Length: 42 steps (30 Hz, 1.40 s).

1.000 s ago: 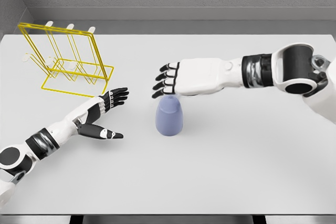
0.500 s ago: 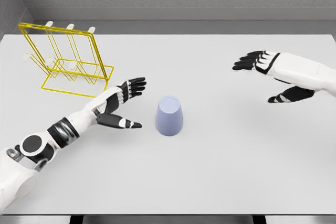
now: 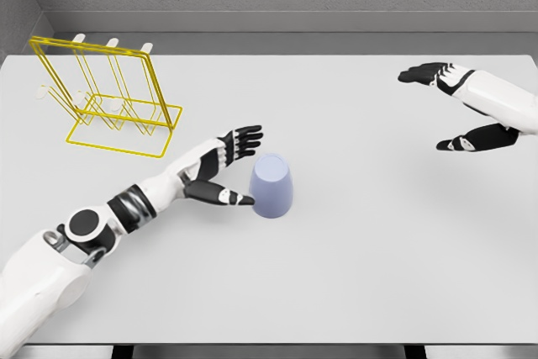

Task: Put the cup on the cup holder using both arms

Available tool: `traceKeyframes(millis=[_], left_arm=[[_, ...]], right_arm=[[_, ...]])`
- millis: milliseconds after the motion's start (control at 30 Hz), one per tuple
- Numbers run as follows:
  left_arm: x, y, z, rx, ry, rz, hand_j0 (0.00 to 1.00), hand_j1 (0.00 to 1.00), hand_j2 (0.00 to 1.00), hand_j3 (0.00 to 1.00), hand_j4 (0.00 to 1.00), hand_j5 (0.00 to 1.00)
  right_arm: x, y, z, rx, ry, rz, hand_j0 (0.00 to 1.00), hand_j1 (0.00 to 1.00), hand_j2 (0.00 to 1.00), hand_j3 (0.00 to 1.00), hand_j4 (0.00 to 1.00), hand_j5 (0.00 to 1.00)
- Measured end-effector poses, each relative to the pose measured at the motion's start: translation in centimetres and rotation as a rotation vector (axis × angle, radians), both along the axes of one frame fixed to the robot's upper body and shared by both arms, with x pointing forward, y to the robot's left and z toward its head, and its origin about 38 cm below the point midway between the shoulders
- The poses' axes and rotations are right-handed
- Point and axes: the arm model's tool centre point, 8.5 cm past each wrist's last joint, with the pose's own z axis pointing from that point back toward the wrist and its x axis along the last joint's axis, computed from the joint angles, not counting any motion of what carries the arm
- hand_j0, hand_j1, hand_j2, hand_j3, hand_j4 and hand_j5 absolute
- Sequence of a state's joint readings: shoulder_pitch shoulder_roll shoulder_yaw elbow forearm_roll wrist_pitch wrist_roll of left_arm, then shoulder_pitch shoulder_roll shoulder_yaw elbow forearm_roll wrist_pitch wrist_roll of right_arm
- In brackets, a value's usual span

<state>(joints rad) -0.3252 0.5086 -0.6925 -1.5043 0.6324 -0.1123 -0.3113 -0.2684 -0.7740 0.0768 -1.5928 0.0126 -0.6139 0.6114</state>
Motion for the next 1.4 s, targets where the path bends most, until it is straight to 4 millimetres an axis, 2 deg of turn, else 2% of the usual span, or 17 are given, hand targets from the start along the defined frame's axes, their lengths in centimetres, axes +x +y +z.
traceKeyframes(millis=[333,733,1400], left_arm=[[-0.4,-0.7,-0.3,-0.003,0.008,-0.016,1.00,1.00,1.00,1.00,1.00,1.00],[-0.5,-2.4,-0.4,-0.033,0.022,-0.032,1.00,1.00,1.00,1.00,1.00,1.00],[-0.9,-3.3,-1.6,-0.030,0.072,-0.041,1.00,1.00,1.00,1.00,1.00,1.00]], right_arm=[[0.1,-0.1,-0.2,0.006,0.005,-0.005,1.00,1.00,1.00,1.00,1.00,1.00],[0.1,-0.1,-0.2,0.006,0.006,-0.006,1.00,1.00,1.00,1.00,1.00,1.00],[0.2,-0.4,-0.5,0.009,0.015,-0.015,1.00,1.00,1.00,1.00,1.00,1.00]])
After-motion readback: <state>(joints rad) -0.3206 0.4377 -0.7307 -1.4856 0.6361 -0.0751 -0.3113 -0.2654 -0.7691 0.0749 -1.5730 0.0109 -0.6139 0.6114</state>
